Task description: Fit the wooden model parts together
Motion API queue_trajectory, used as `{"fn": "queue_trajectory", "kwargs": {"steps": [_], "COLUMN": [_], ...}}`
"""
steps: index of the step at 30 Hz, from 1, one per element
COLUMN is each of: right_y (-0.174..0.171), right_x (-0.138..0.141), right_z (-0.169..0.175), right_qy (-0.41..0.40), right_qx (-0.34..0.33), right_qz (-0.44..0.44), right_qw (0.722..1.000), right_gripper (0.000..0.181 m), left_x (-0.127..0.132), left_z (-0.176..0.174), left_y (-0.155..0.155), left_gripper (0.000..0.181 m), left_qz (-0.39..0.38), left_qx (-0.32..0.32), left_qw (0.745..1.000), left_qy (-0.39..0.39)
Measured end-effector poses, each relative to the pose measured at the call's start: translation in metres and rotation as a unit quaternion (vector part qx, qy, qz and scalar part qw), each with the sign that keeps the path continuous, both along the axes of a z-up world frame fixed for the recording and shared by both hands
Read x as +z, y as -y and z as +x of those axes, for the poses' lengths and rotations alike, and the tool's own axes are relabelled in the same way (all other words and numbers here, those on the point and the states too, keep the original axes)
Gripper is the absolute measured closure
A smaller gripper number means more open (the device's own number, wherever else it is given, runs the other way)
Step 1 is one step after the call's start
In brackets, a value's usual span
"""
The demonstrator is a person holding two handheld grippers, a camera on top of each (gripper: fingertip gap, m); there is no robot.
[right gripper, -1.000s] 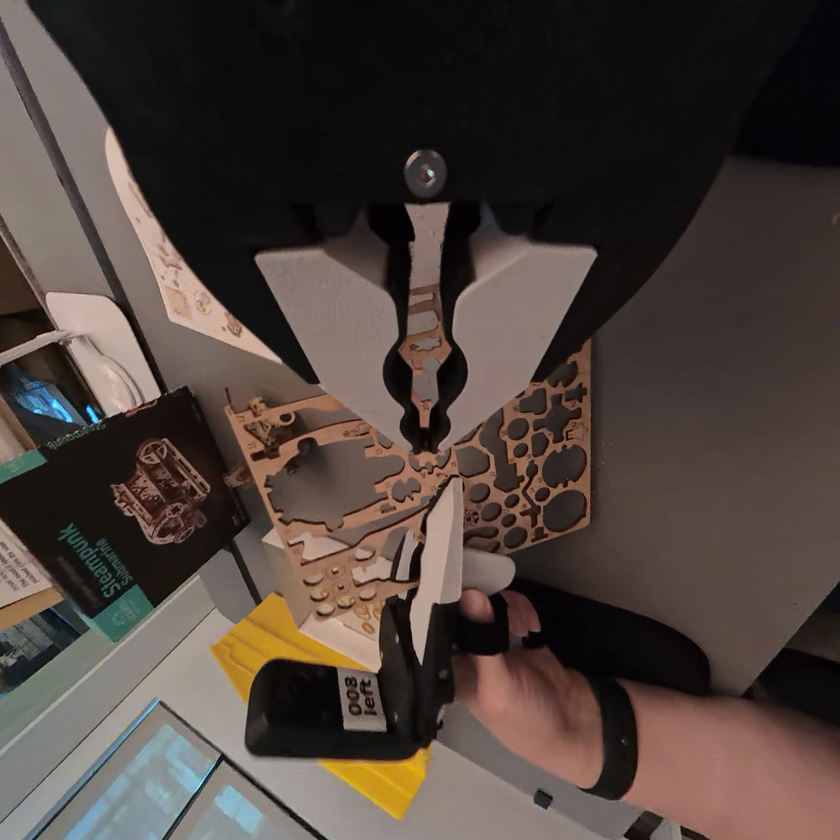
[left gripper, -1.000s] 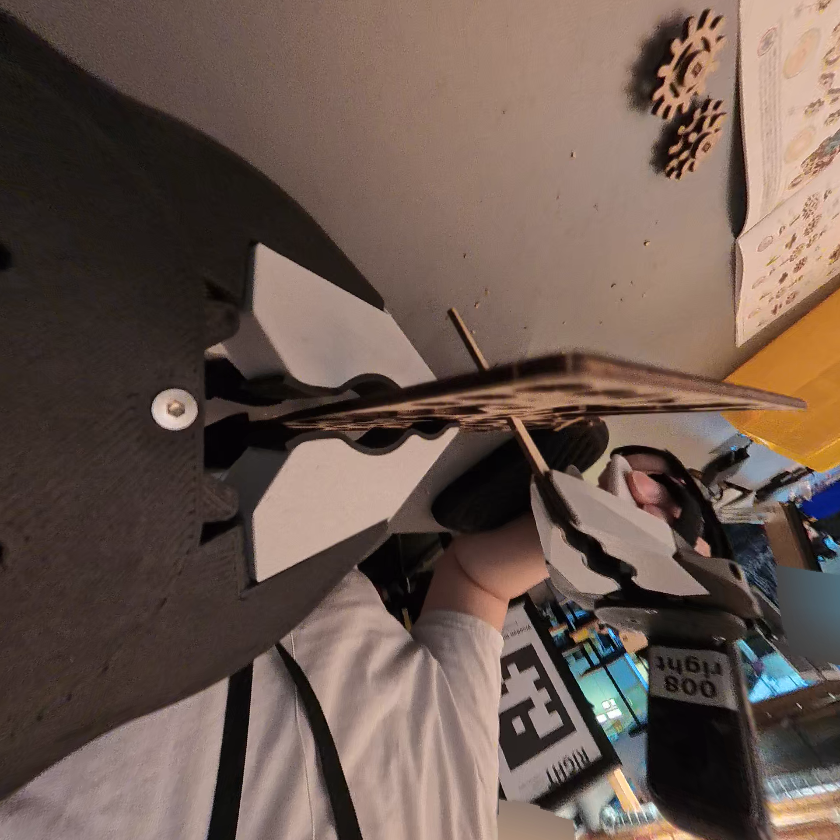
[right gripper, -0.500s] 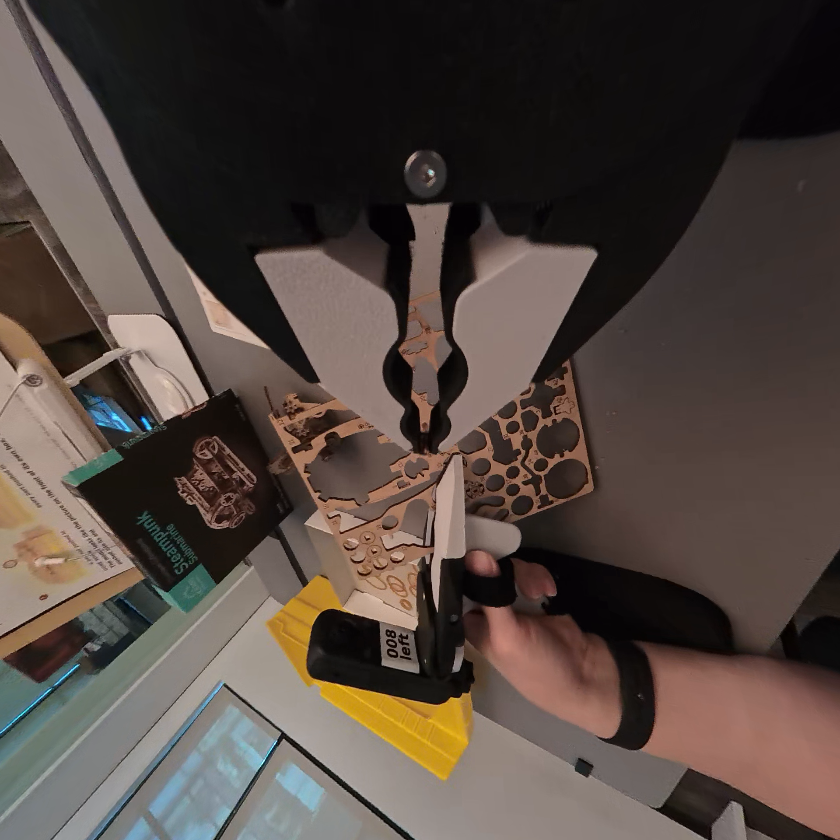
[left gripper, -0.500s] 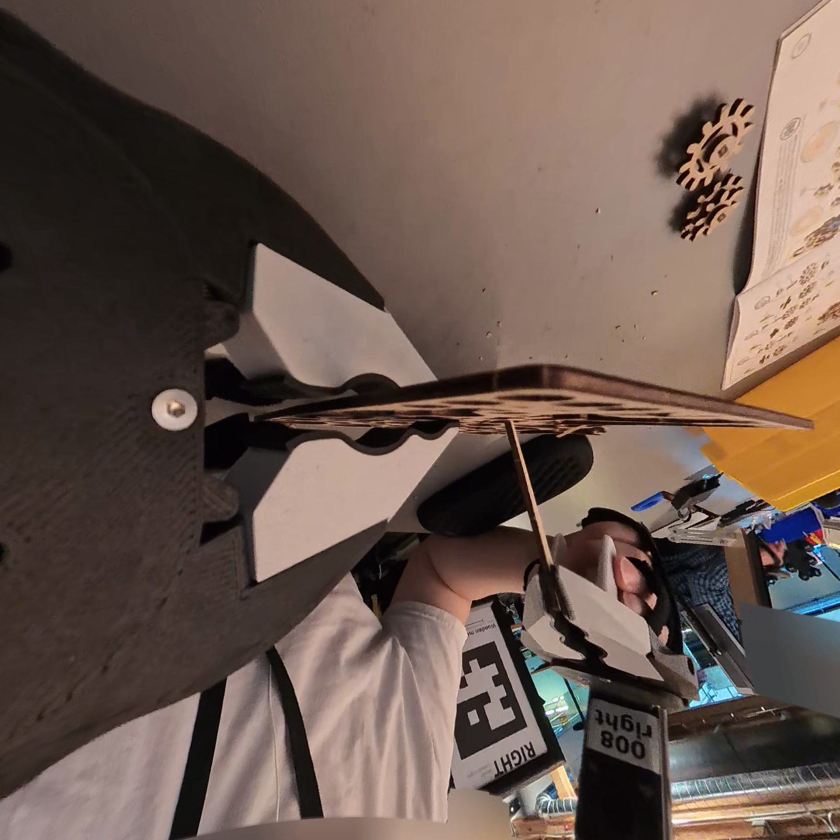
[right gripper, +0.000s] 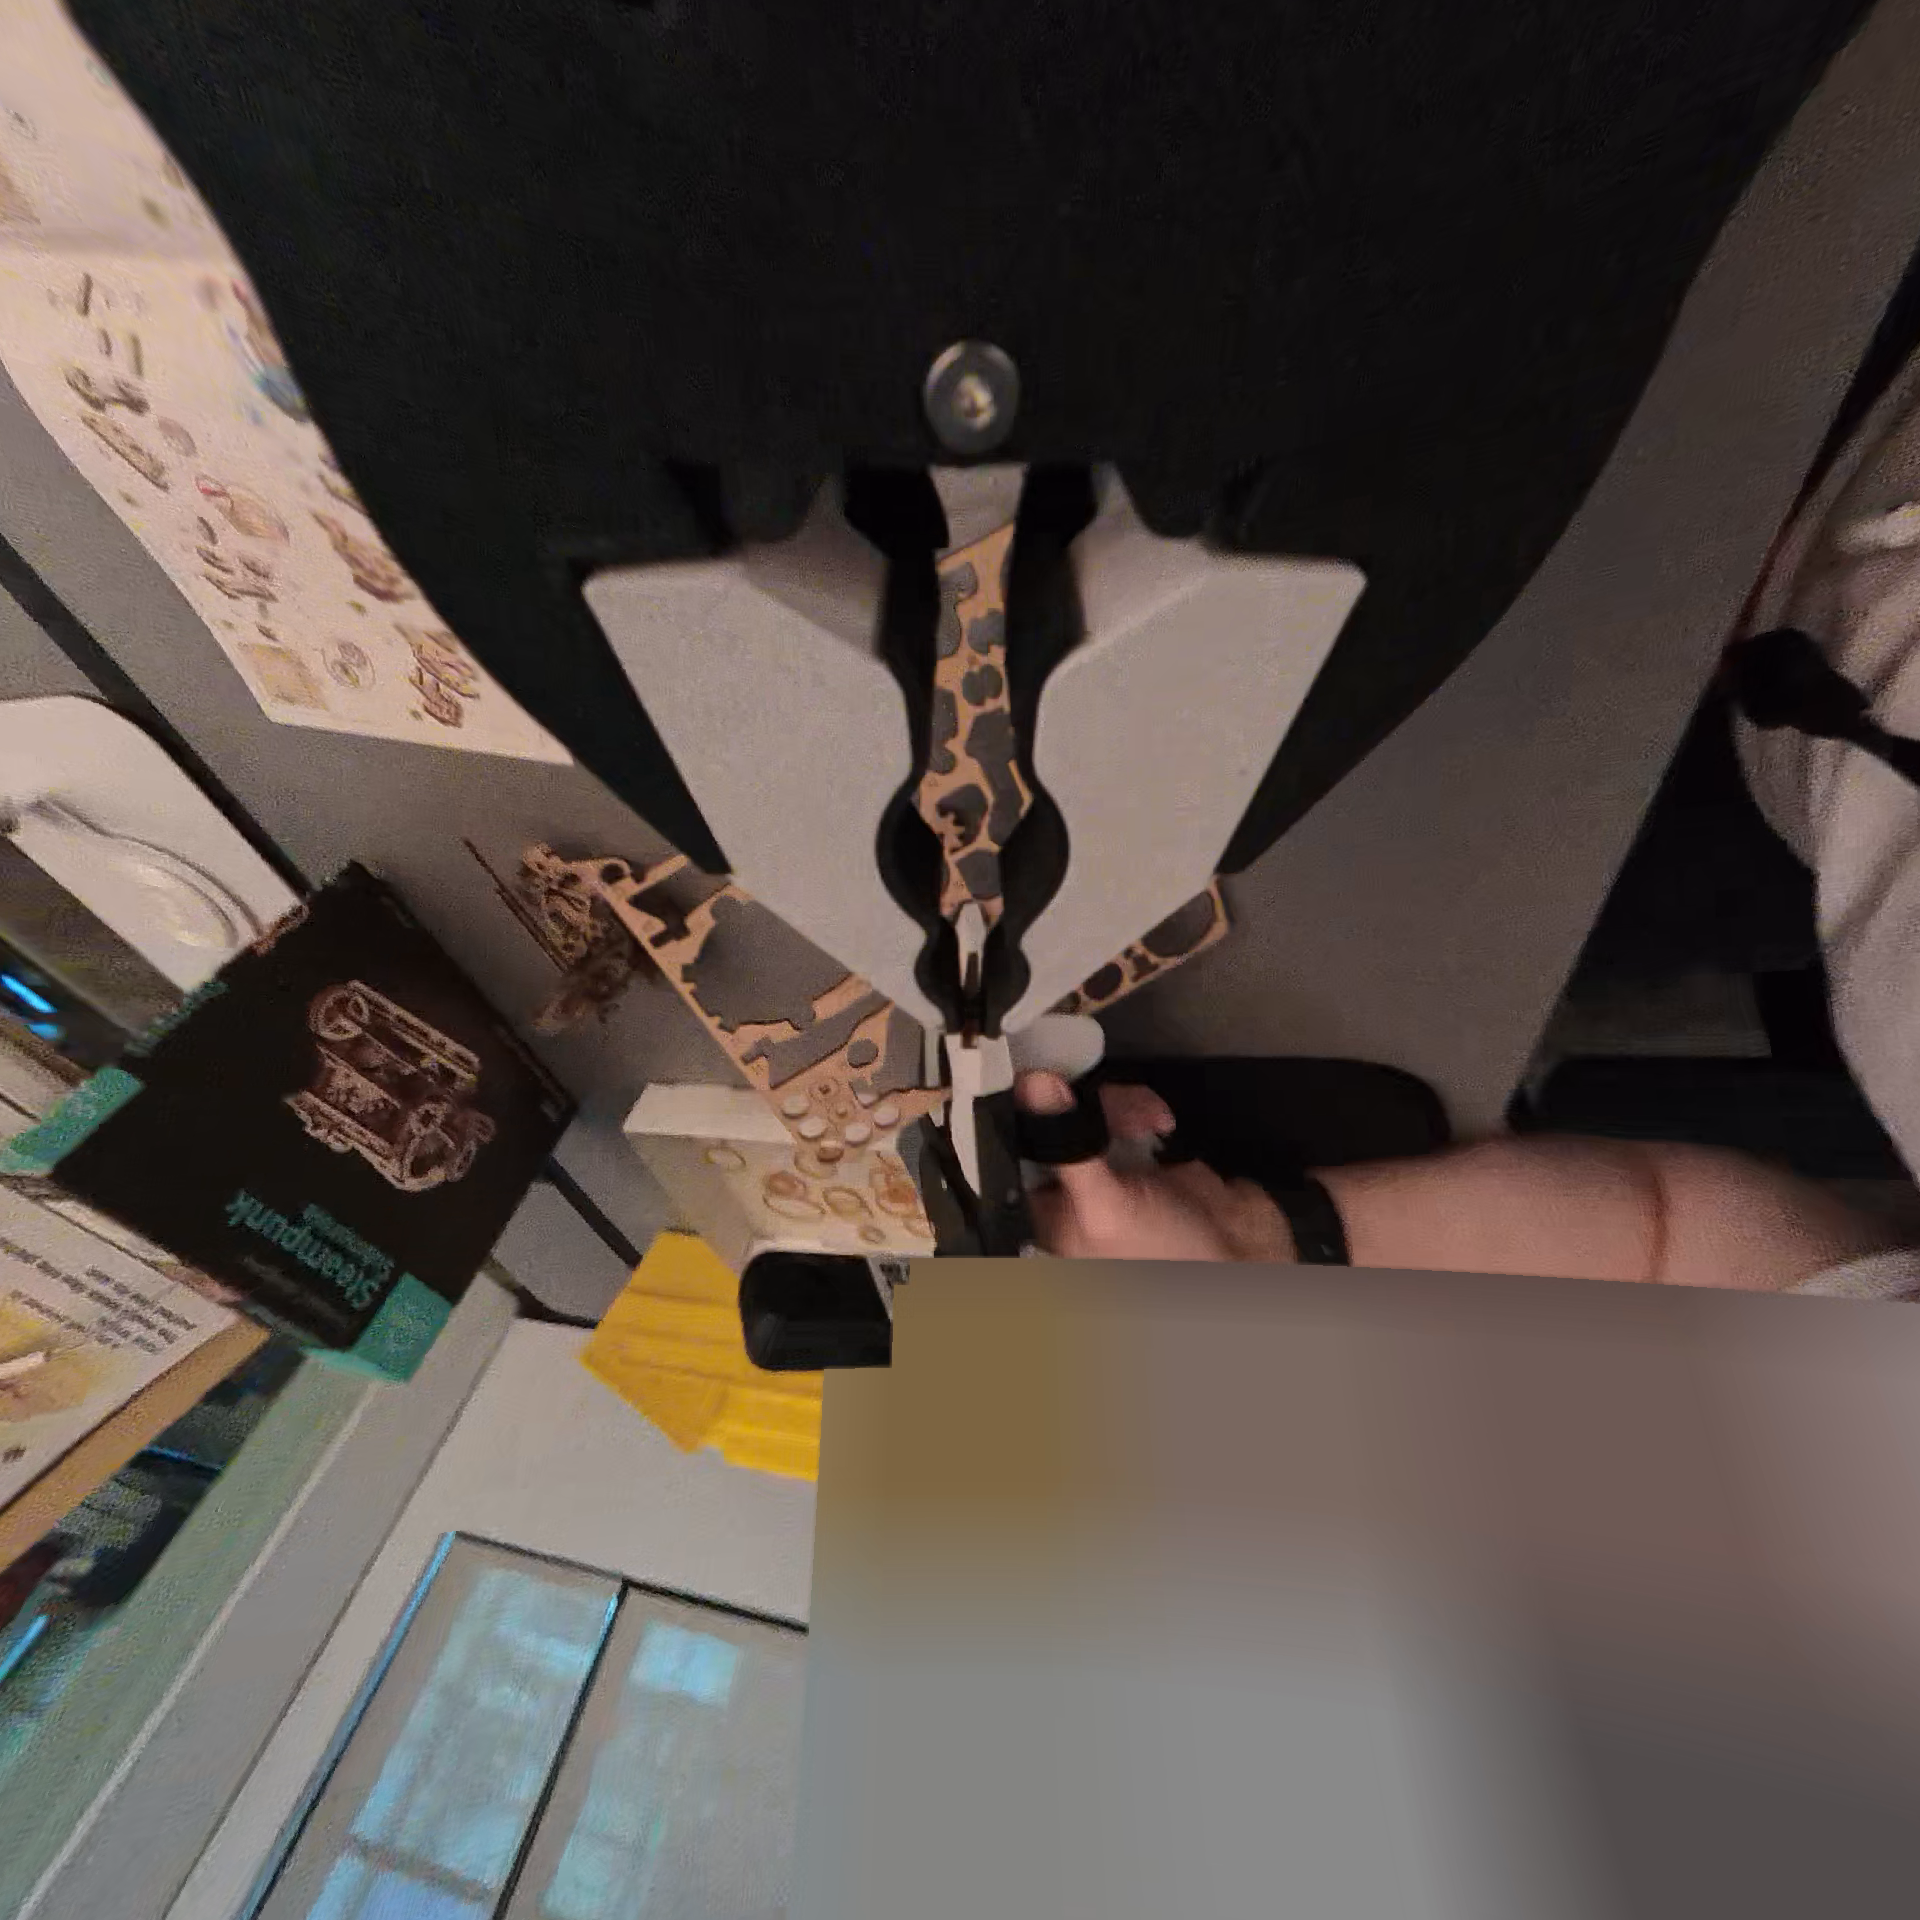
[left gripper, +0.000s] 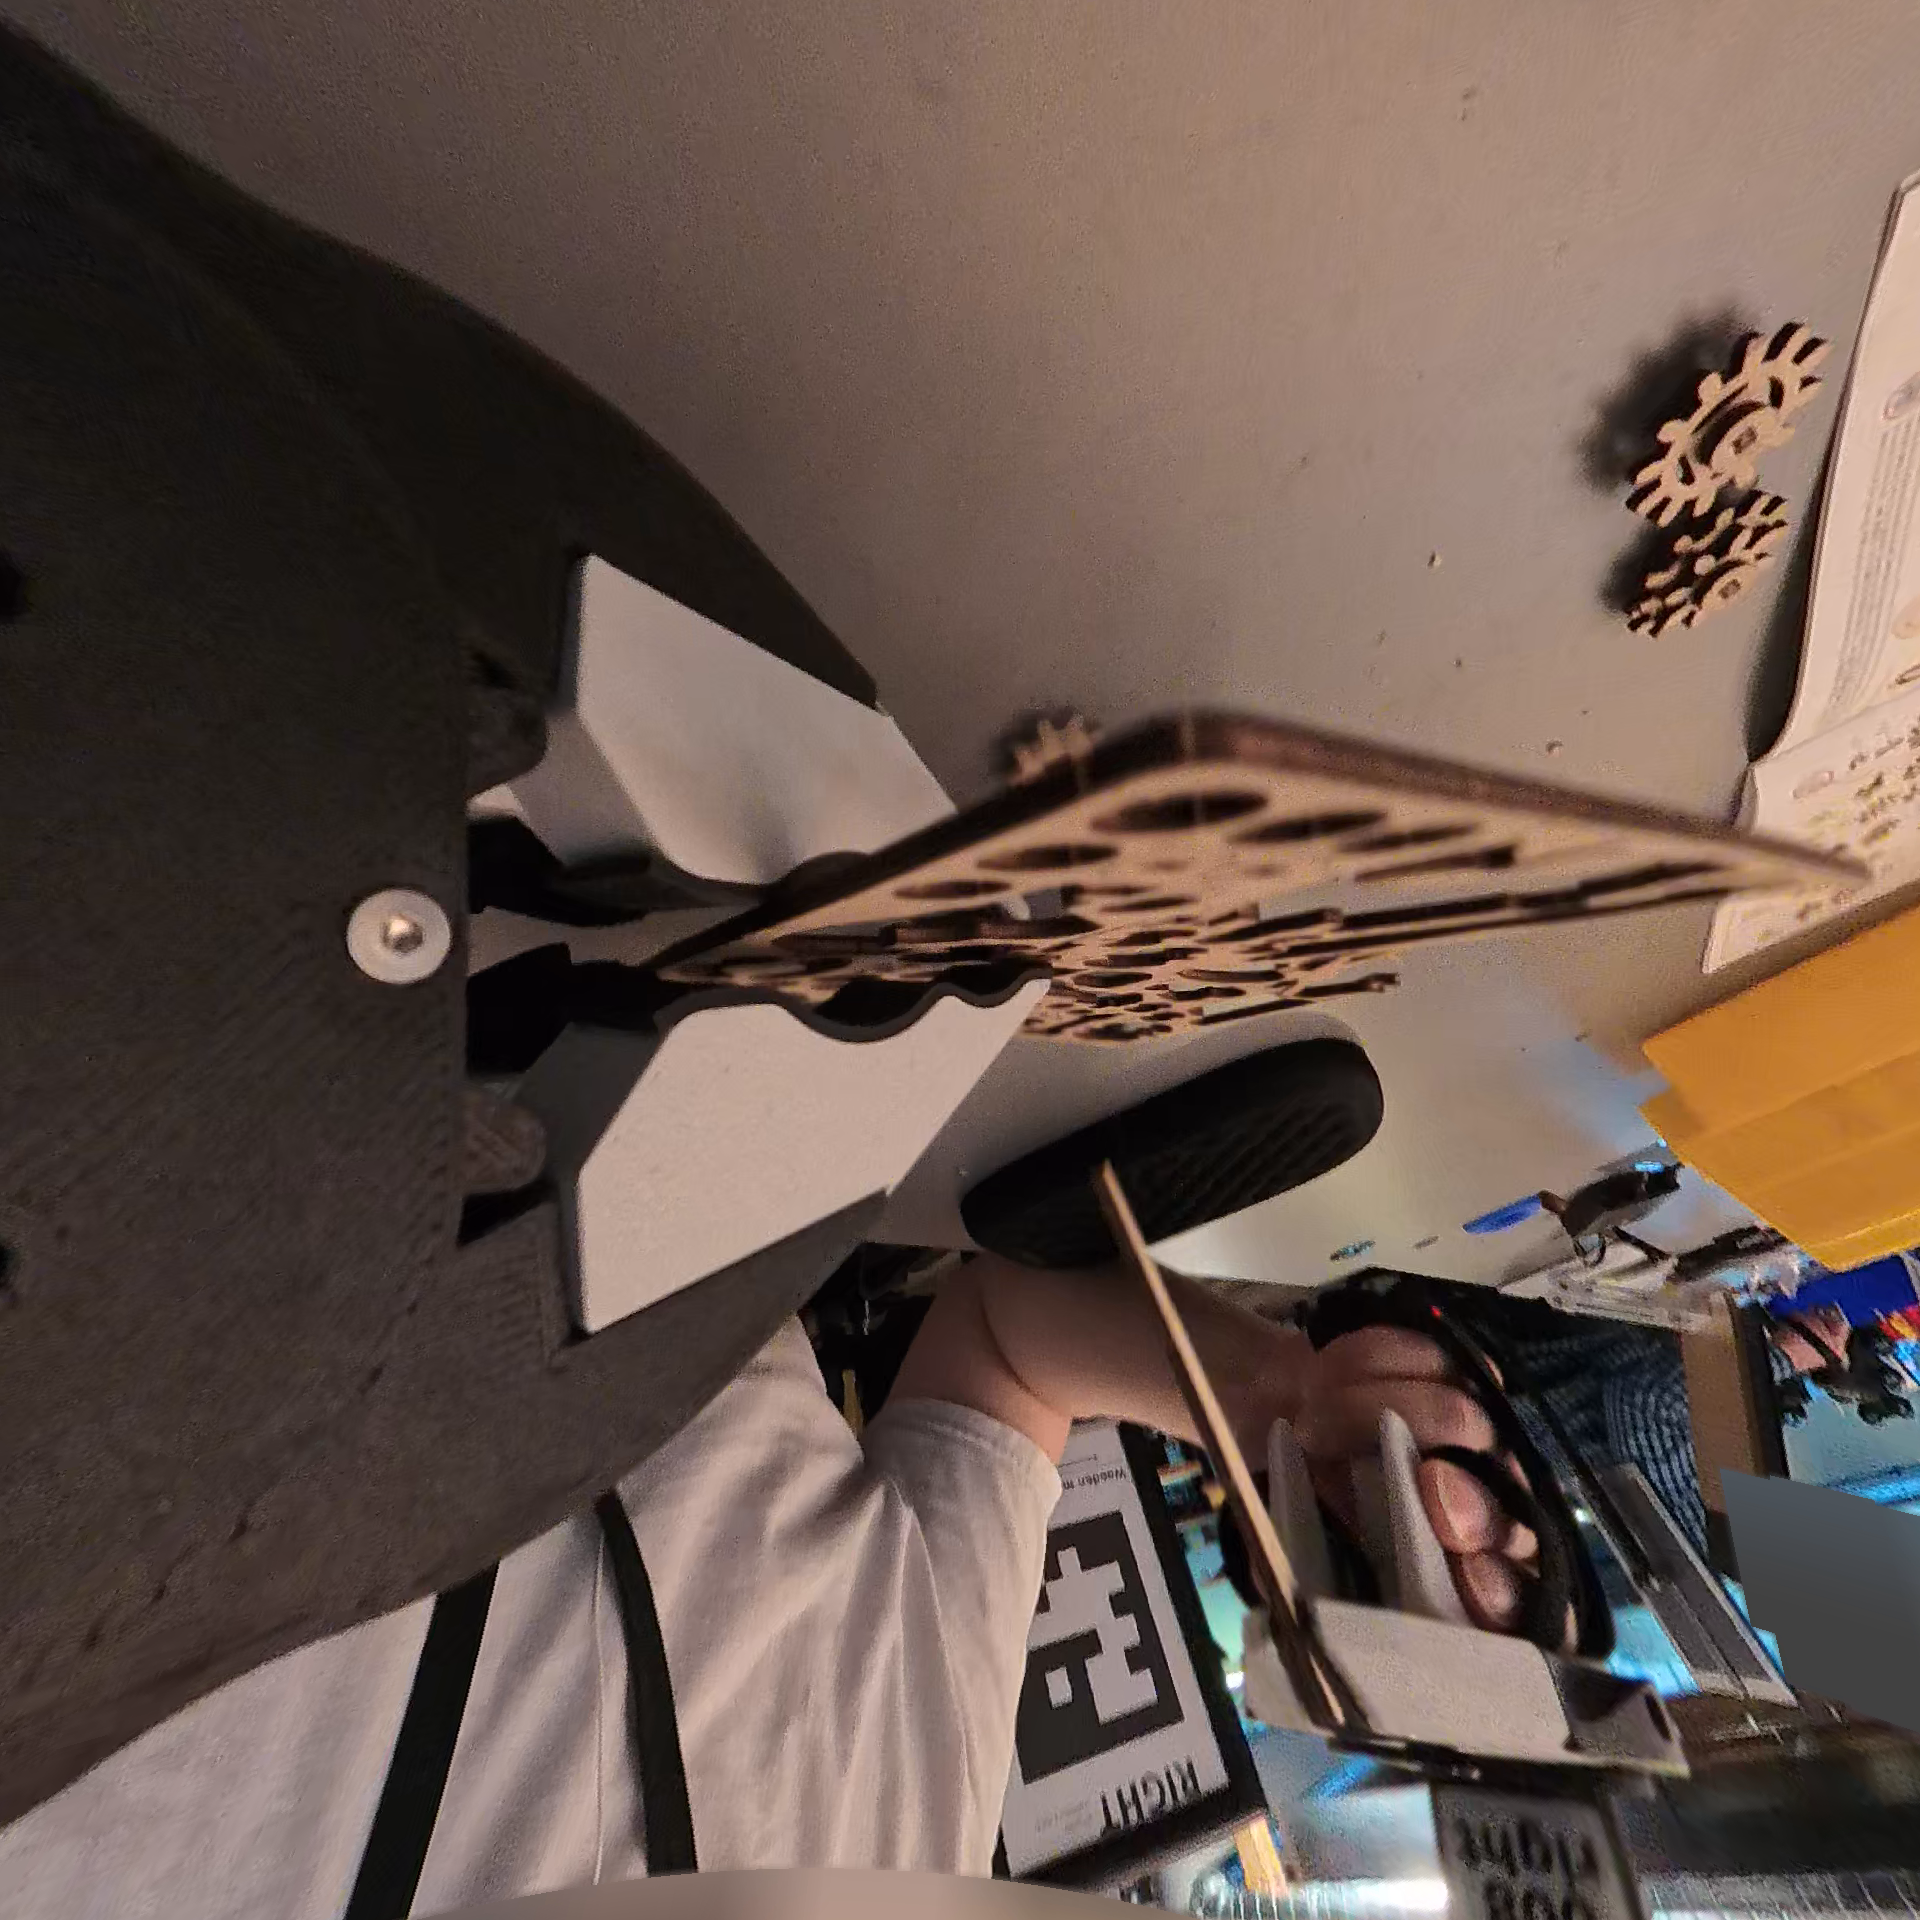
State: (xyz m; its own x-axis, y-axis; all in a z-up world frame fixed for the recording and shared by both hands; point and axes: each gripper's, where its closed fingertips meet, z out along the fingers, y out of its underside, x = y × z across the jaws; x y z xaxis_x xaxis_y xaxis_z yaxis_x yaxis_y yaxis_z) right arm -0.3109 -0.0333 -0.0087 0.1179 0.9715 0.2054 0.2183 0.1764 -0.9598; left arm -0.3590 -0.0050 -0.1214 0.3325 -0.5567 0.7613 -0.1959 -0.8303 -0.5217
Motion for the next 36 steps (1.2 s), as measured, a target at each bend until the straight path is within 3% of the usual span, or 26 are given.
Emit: {"fn": "queue_trajectory", "kwargs": {"steps": [2,5,11,16,19,24,31,36], "right_y": [0.001,-0.017,-0.046,-0.062,-0.068,-0.084,-0.106,-0.101], "right_x": [0.007,-0.001,0.043,0.039,0.027,0.047,0.055,0.073], "right_z": [0.011,0.024,0.063,0.077,0.077,0.124,0.194,0.211], "right_qy": [-0.014,0.010,-0.148,-0.131,-0.071,-0.008,0.003,-0.034], "right_qx": [0.008,-0.034,-0.107,-0.151,-0.178,-0.303,-0.431,-0.467], "right_qz": [0.039,0.091,0.110,0.135,0.180,0.312,0.318,0.328], "right_qw": [0.999,0.995,0.977,0.970,0.965,0.901,0.844,0.820], "right_gripper": [0.180,0.179,0.180,0.180,0.179,0.179,0.180,0.180], "left_x": [0.004,0.010,0.039,0.053,0.053,0.045,0.029,0.024], "left_z": [0.000,-0.004,-0.027,-0.047,-0.049,-0.044,-0.042,-0.041], "left_y": [0.002,0.004,0.007,0.013,0.014,0.019,0.021,0.022], "left_gripper": [0.180,0.181,0.180,0.180,0.180,0.180,0.180,0.180], "left_qz": [-0.010,-0.017,0.002,0.019,0.018,0.019,0.020,0.028], "left_qx": [-0.006,-0.016,-0.032,-0.056,-0.061,-0.075,-0.084,-0.092], "left_qw": [1.000,0.999,0.997,0.994,0.993,0.994,0.996,0.995], "left_qy": [0.015,0.033,0.077,0.094,0.096,0.073,0.028,0.013]}}
